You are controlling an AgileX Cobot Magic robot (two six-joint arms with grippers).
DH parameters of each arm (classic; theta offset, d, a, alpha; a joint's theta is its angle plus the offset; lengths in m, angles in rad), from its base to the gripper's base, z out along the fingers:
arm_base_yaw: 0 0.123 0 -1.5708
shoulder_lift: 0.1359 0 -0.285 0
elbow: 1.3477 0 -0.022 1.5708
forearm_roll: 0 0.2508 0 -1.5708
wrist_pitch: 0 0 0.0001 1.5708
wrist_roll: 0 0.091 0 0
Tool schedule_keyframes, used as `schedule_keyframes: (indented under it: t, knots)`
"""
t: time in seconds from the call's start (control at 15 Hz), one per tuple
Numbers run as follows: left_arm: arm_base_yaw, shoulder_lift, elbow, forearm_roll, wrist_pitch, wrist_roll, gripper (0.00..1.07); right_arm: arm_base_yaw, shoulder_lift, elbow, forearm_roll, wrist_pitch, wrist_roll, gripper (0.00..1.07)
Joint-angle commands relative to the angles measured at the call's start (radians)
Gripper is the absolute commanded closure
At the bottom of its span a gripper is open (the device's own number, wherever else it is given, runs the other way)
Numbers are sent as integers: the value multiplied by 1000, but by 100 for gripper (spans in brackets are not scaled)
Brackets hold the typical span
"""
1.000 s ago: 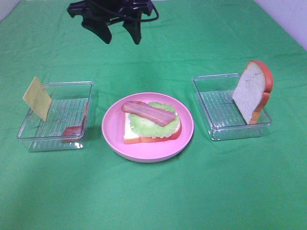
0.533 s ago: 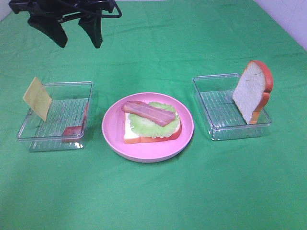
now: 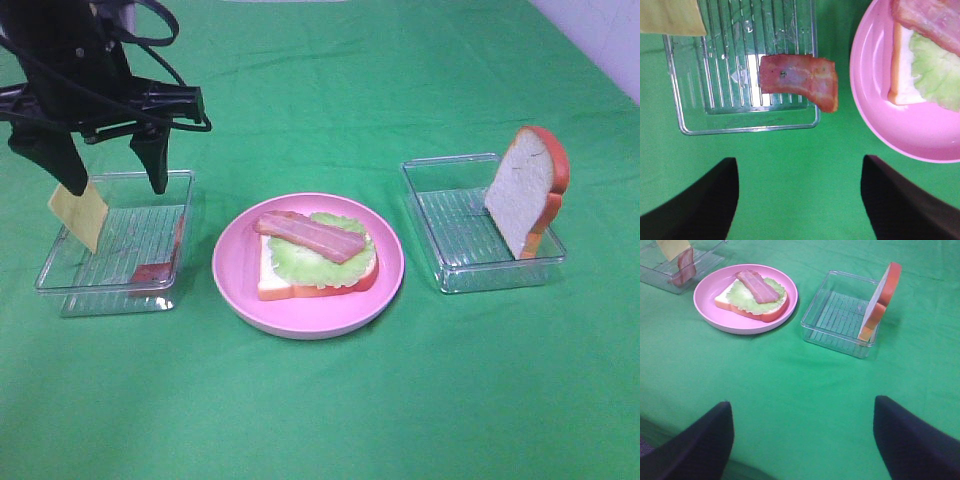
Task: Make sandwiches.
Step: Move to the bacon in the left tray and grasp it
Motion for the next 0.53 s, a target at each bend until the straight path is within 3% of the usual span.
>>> schedule_keyframes:
  t: [0.07, 0.53]
  knots:
    - [-1, 4, 35, 5, -56, -18, 41, 1, -16, 4, 0, -10, -8, 33]
    - [-1, 152, 36, -1, -138, -18, 41, 1, -16, 4, 0, -10, -8, 33]
